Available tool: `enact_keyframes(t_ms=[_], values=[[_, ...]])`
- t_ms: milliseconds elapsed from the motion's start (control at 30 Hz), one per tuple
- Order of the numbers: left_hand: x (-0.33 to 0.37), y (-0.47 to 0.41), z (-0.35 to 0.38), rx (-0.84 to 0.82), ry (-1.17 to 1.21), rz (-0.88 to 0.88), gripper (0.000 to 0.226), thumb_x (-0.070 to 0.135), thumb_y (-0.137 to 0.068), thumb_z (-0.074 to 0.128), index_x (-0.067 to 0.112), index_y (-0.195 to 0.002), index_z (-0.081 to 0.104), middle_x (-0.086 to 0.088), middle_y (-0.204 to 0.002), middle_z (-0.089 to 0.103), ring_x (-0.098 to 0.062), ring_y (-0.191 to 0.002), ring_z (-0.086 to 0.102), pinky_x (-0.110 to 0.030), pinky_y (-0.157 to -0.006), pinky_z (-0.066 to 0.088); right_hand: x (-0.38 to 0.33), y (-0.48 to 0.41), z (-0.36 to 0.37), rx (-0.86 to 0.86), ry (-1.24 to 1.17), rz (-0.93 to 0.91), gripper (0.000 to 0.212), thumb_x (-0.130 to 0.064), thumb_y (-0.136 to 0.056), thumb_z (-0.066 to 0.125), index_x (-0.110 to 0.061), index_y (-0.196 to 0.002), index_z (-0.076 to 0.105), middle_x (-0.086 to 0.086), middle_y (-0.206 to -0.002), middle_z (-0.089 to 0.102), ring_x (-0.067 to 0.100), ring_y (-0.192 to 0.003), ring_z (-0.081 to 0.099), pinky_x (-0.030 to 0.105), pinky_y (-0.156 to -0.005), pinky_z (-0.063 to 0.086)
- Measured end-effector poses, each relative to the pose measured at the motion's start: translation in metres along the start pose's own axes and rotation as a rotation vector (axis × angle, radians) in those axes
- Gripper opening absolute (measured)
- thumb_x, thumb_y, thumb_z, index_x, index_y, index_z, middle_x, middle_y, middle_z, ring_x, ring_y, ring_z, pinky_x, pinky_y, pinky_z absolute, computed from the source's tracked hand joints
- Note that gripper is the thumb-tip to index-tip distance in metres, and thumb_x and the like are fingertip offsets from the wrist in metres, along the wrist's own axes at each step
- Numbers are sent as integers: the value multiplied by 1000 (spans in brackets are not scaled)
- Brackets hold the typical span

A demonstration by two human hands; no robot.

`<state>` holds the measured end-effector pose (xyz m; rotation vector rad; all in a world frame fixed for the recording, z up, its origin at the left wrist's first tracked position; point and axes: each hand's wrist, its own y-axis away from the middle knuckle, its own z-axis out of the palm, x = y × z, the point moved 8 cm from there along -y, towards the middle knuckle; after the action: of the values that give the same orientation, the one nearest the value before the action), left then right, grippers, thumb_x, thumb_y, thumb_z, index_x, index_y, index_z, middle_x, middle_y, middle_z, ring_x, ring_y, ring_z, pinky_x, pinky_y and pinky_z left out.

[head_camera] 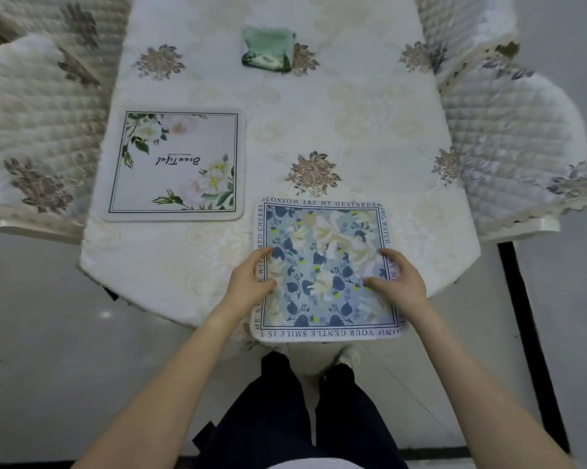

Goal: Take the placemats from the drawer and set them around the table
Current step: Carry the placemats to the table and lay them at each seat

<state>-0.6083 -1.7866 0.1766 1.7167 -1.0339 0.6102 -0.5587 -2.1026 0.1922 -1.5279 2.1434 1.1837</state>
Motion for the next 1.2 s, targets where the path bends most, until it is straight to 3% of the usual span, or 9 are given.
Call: enact_keyframes(t_ms=[233,333,400,467,567,800,900,1067,1200], values=[[40,21,-3,47,125,66,67,-5,-79,65,31,-135,55,11,-134,54,-14,-119,55,-7,-71,50,-12,18,-37,24,-216,-117,65,-8,-73,81,-20,-132,58,-1,-135,58,13,-126,50,30,-105,42],[78,36,4,86,171,144,66,-7,-80,64,30,-134,56,14,-130,56,3,-99,61,-10,-70,52,-14,26,-72,64,-286,-171,65,-5,-75,79,-19,-134,56,-5,-134,55,2,-120,48,10,-92,41],[106,47,16,95,197,198,66,-9,-81,63,30,-133,57,17,-123,60,-4,-84,65,-23,-73,58,-11,32,-102,88,-352,-226,64,-3,-76,78,-18,-134,56,-6,-132,56,-9,-108,54,0,-77,42],[134,56,32,105,221,242,66,-9,-81,63,32,-132,57,19,-119,62,-16,-85,66,-31,-73,60,-3,38,-134,98,-426,-261,65,-5,-76,79,-24,-133,56,-6,-131,58,-11,-103,60,10,-79,52],[175,68,67,104,272,287,65,-10,-83,62,32,-132,57,17,-119,63,-8,-81,68,-27,-70,60,21,47,-187,142,-457,-285,67,-12,-73,82,-35,-130,57,-9,-128,61,9,-116,61,40,-93,56],[237,92,196,-22,262,329,61,-10,-83,62,32,-127,58,33,-93,67,7,-75,65,-33,-74,60,121,81,-292,257,-586,-233,65,2,-76,78,-27,-130,57,-4,-108,71,6,-86,72,22,-65,58],[247,101,262,-113,250,307,61,-9,-83,62,34,-126,59,21,-104,70,-2,-82,69,-34,-73,61,182,101,-323,334,-615,-162,62,3,-77,76,-26,-128,58,-11,-98,71,2,-78,71,16,-59,54],[274,106,359,-272,202,259,61,-8,-83,62,32,-129,59,2,-111,70,-22,-89,72,-50,-78,59,271,122,-363,431,-695,-29,64,3,-76,76,-28,-129,56,-3,-102,73,11,-81,73,29,-64,60],[318,98,419,-369,148,297,61,-9,-83,63,31,-128,59,4,-111,69,-15,-85,73,-38,-73,61,311,125,-402,537,-749,7,64,1,-76,78,-32,-126,56,-1,-107,72,12,-85,73,29,-66,60]])
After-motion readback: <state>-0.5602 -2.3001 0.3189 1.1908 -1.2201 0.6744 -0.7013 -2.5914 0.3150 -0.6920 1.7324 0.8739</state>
